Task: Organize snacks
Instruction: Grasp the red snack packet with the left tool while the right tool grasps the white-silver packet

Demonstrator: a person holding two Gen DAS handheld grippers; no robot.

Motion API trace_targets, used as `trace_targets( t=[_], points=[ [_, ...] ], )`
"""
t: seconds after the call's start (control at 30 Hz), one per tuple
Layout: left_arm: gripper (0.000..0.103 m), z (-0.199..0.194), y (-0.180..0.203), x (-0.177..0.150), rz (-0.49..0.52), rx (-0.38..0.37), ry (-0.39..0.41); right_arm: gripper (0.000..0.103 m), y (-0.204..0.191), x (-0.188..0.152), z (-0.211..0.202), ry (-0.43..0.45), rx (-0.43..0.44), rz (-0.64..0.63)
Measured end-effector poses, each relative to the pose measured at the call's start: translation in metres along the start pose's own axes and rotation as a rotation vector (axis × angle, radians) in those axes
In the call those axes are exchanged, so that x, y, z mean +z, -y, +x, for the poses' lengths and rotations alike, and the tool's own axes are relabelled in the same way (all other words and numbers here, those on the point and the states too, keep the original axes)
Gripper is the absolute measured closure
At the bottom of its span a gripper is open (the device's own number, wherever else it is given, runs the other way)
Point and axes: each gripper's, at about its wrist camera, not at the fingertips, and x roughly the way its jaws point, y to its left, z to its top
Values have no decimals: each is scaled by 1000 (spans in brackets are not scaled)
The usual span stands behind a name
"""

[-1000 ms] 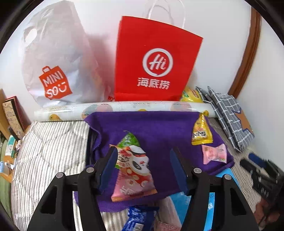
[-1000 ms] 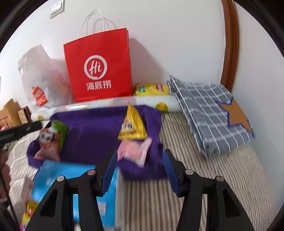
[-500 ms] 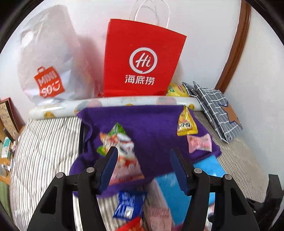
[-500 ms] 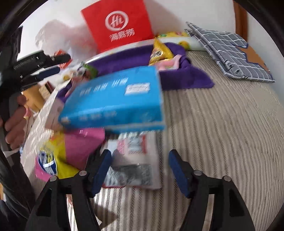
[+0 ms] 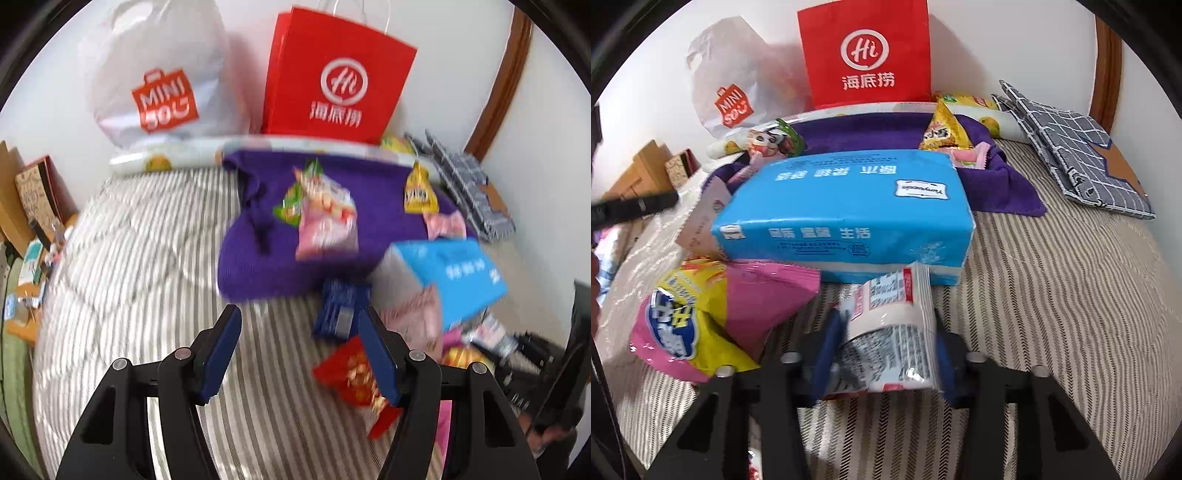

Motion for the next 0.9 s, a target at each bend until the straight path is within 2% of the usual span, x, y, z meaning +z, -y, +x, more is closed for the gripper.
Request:
trace_targets(
  t=[0.17,0.37,0.5,0.57,0.6,0.63,0.7,0.8,0.87,0.9],
  points=[
    [38,13,3,-19,-44,-120,-81,69,10,-3,-12,27,19,46],
    [38,30,19,-29,-73,-180,-155,71,24,-6,-33,68,4,72],
    [38,33,39,-33,-10,-86,-121,71,31,-9,-38,76,15,87],
    [48,34,44,-35,9,-78,-106,71,31,-10,-39,80,13,84],
    [62,34,47,-36,18,-79,-105,71,31,-10,-39,82,13,81],
    [66,34,47,-36,19,-85,-110,71,31,-10,-40,83,11,79],
    [66,32,45,-37,23,-77,-112,71,32,-12,-41,86,9,74],
    [64,23,37,-39,22,-25,-106,71,33,-13,-43,92,6,69],
    [55,22,33,-38,23,10,-101,71,33,-14,-43,94,12,70],
    [45,23,32,-39,27,32,-99,71,33,-13,-43,95,13,70]
  ],
)
